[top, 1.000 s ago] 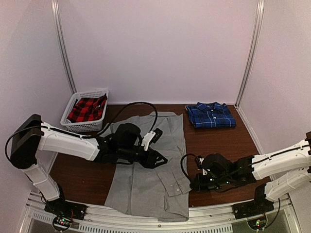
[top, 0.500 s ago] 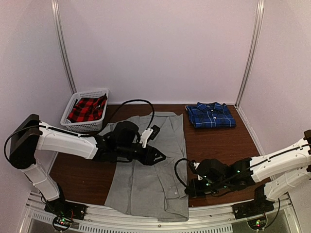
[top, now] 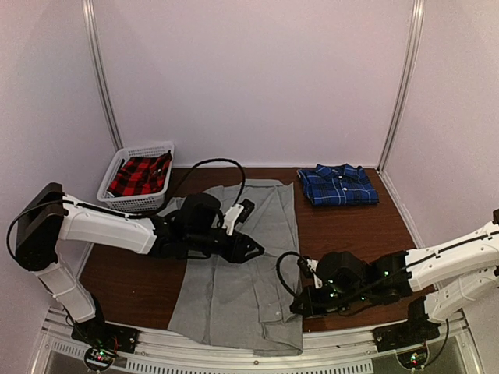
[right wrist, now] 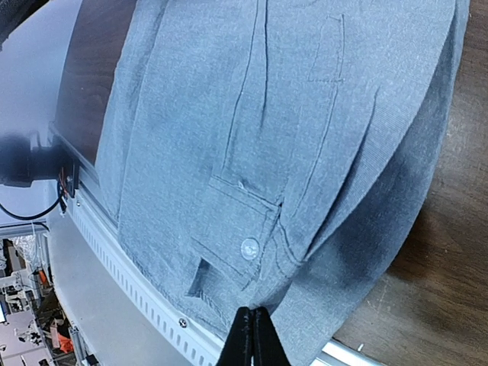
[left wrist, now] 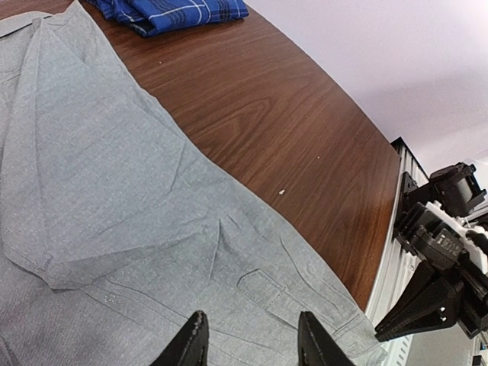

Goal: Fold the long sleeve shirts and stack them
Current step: Adjust the sleeve of the 1/3-folded shirt.

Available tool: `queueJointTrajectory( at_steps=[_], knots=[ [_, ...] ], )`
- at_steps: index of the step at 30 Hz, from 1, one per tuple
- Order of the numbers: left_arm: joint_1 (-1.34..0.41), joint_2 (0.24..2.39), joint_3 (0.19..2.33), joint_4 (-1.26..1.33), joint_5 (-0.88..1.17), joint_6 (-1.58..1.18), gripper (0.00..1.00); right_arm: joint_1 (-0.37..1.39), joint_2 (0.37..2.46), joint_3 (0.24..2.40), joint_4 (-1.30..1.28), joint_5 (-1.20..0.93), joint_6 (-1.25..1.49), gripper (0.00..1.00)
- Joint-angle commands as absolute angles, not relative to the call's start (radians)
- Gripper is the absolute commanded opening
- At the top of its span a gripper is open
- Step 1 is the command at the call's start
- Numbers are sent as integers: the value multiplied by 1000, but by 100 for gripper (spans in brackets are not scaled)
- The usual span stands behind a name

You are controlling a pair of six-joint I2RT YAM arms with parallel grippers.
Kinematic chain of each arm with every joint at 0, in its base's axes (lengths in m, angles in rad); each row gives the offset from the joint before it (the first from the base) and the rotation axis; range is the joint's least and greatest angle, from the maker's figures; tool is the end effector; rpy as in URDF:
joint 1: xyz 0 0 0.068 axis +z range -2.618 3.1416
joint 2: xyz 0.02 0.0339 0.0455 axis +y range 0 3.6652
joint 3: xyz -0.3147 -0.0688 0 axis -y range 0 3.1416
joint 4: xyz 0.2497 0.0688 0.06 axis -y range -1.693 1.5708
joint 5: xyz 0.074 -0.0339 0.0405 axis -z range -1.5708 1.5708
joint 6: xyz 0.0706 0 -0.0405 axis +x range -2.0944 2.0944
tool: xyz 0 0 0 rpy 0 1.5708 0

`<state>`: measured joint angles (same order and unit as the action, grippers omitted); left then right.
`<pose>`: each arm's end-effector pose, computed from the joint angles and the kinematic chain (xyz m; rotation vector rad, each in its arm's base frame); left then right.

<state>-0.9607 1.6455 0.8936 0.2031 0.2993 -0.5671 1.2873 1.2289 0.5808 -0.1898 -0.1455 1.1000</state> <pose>0.2050 -0.3295 0.2268 0.6508 2.2534 -1.1609 0.0590 0.2391 0.2002 -0.3403 2.7845 1.0758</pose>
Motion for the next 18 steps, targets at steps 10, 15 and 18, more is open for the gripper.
queueJointTrajectory(
  at_steps=[10, 15, 18],
  knots=[
    [-949, 1674, 914, 188, 317, -580, 41, 1308, 1297, 507, -140, -163, 1131, 0],
    [-946, 1695, 930, 180, 312, -581, 41, 1308, 1264, 563, -242, -103, 1101, 16],
    [-934, 1723, 969, 169, 286, -586, 38, 1296, 1221, 598, -291, -69, 1079, 32]
  ],
)
